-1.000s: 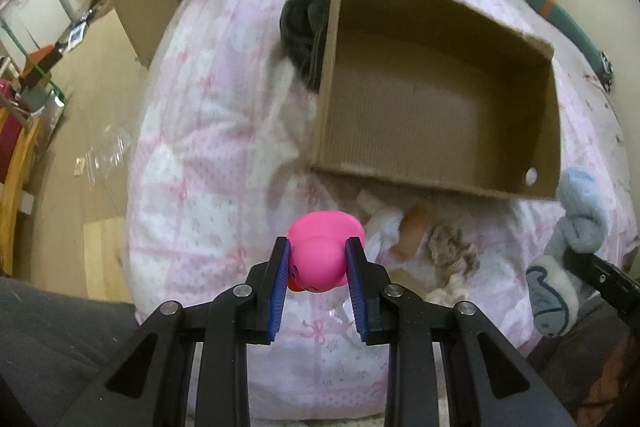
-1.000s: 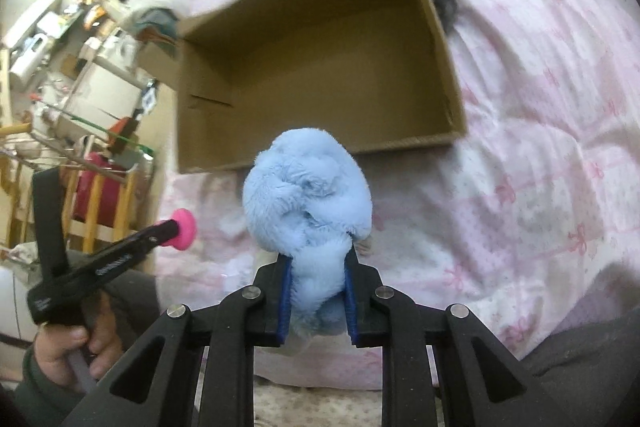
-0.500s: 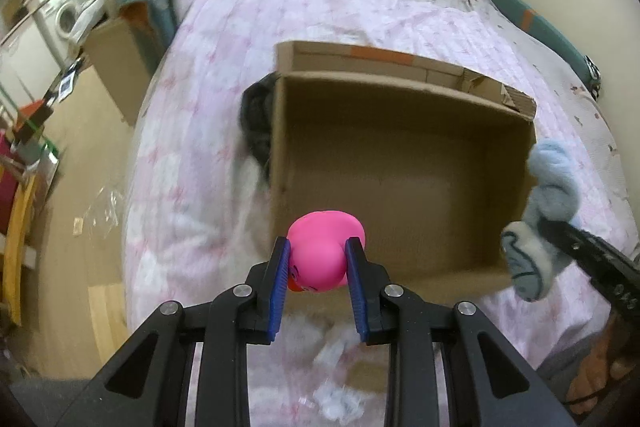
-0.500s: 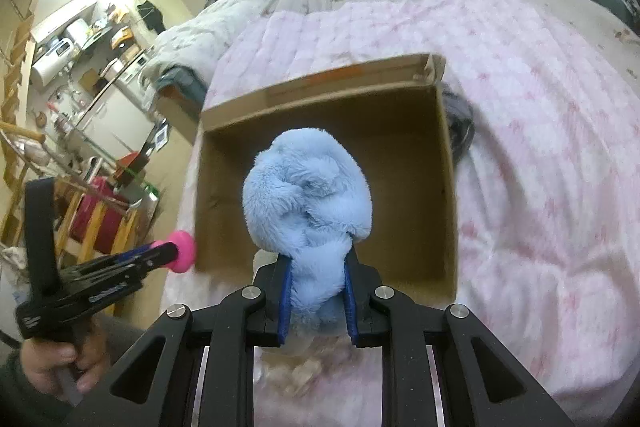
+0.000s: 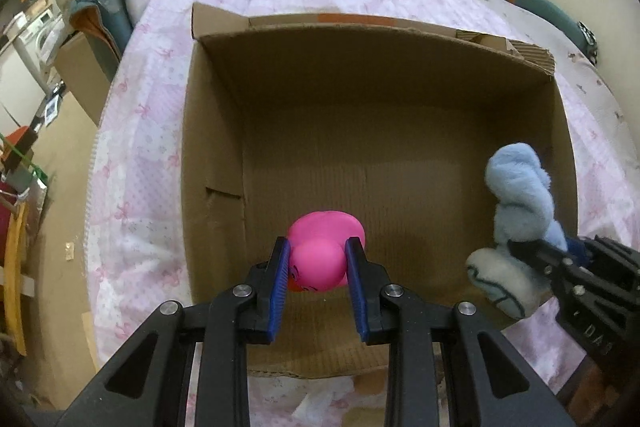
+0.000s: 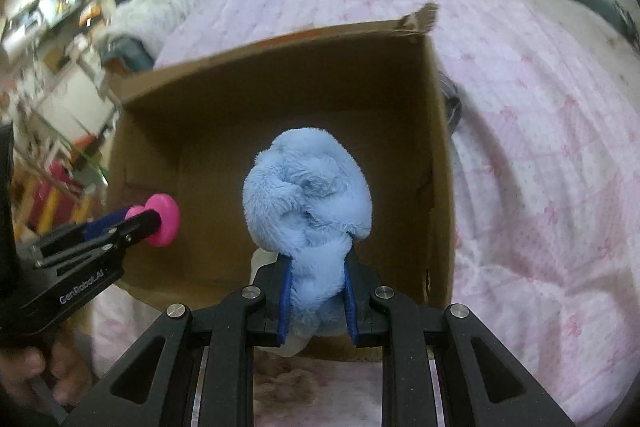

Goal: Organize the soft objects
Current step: 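Carry the duck and blue scrunchie into the box and open both tools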

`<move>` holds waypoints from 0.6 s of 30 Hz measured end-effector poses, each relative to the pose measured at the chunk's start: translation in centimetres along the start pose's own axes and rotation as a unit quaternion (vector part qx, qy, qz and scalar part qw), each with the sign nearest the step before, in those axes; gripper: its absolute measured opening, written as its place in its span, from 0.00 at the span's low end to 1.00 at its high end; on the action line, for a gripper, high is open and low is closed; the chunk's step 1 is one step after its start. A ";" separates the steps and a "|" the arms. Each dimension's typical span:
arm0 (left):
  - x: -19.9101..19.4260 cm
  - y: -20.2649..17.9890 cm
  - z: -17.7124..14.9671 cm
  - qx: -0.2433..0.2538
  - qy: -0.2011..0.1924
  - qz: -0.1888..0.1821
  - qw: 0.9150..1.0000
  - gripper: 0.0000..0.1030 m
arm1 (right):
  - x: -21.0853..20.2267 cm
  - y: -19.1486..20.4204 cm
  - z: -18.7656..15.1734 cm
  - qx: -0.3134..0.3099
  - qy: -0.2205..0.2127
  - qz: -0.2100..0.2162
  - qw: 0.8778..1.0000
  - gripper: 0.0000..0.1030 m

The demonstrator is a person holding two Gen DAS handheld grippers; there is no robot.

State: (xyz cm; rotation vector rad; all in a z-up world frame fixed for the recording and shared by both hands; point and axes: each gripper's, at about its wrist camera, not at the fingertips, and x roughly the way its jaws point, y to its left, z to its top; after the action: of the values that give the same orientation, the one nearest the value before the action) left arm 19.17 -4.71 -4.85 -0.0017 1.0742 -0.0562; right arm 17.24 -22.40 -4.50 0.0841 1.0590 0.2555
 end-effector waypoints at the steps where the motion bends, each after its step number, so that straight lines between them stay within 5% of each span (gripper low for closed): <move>1: 0.1 0.0 0.0 -0.003 0.002 -0.003 1.000 0.24 | 0.2 0.2 -0.1 -0.004 0.003 0.002 1.000 0.22; 18: 0.8 -0.7 -0.8 0.007 0.004 0.000 1.000 0.25 | 1.4 -0.4 0.2 0.026 0.024 0.008 0.999 0.27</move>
State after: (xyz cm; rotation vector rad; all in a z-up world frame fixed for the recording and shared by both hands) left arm 18.84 -5.39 -5.86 0.0116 1.0811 -0.0635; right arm 18.14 -22.43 -5.69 0.1347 1.1134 0.2455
